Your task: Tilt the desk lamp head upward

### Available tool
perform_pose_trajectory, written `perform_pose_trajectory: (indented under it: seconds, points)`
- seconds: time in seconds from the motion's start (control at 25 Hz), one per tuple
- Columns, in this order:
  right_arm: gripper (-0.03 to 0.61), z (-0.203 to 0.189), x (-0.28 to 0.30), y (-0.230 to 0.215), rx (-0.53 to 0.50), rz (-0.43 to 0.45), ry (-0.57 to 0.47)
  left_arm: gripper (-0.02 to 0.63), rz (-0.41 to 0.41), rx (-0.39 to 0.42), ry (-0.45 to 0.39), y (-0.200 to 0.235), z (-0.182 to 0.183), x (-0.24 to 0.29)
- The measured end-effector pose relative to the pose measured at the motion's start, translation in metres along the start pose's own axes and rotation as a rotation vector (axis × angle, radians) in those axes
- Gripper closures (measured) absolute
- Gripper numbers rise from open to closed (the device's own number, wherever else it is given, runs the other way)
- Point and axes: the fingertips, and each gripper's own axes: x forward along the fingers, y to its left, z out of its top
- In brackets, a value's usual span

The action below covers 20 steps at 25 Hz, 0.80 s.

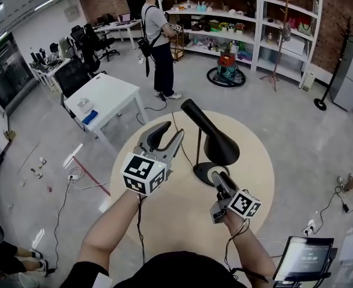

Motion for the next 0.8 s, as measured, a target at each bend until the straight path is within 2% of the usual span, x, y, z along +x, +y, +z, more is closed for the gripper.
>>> perform_pose_trajectory:
  seconds: [0.12, 0.2, 0.44, 0.64, 0.8]
  points:
    - [0.342, 0.013, 0.002, -0.010, 0.024, -0.028, -0.033, 0.467, -0.014, 0.033, -0.003, 0.007, 0.008, 0.027]
    - [0.342, 0.015, 0.004, -0.018, 0.058, -0.051, -0.059, 0.422, -0.040, 0.051, 0.016, 0.010, 0.008, 0.040]
    - [0.342, 0.010, 0.014, -0.040, 0.193, -0.094, -0.130, 0.420, -0.100, 0.113, 0.072, 0.015, 0.007, 0.073]
    - [0.342, 0.019, 0.019, -0.039, 0.230, -0.063, -0.182, 0.420, -0.154, 0.080, 0.135, 0.017, 0.001, 0.105]
    - [0.342, 0.024, 0.018, -0.035, 0.239, -0.055, -0.204, 0.422, -0.158, 0.056, 0.154, 0.018, -0.003, 0.117]
